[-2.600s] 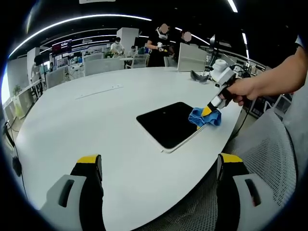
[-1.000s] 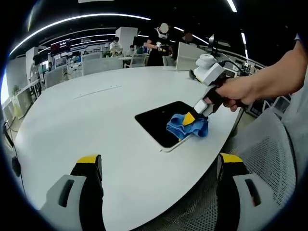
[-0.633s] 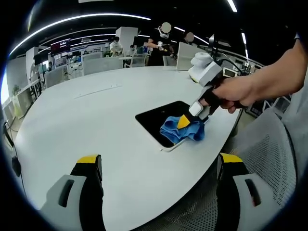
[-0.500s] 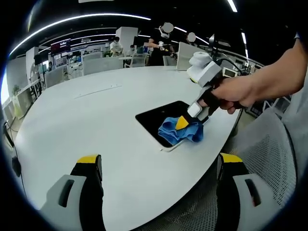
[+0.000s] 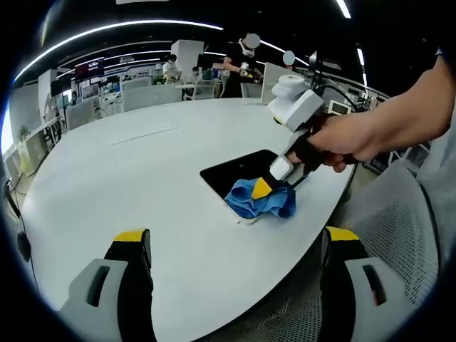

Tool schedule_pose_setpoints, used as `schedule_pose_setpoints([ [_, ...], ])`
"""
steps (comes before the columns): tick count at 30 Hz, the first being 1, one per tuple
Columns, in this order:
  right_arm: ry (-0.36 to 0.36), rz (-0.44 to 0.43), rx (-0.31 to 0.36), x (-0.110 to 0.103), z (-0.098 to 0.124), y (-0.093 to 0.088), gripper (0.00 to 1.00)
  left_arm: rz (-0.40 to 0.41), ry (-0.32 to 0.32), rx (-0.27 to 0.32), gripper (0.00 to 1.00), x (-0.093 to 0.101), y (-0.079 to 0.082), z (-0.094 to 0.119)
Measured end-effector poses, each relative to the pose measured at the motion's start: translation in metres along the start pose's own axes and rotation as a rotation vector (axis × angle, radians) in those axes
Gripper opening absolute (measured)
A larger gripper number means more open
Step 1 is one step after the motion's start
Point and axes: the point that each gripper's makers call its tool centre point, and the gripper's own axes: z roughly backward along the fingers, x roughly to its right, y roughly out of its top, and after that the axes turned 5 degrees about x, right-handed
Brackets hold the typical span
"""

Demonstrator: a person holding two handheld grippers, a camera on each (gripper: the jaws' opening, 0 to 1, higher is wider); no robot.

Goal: Wipe the mirror surface with the cleaning cloth until all visible marks leave the cleaned area.

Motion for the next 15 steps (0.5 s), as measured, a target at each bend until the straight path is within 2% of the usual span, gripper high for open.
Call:
schedule_pose_setpoints([
  [15,-0.001,0.004,0.000,-0.0032,0.0008,-0.0005,0.00,0.000,-0.006,-0.011,0.99,0.0011,-0.0027,0.0002],
])
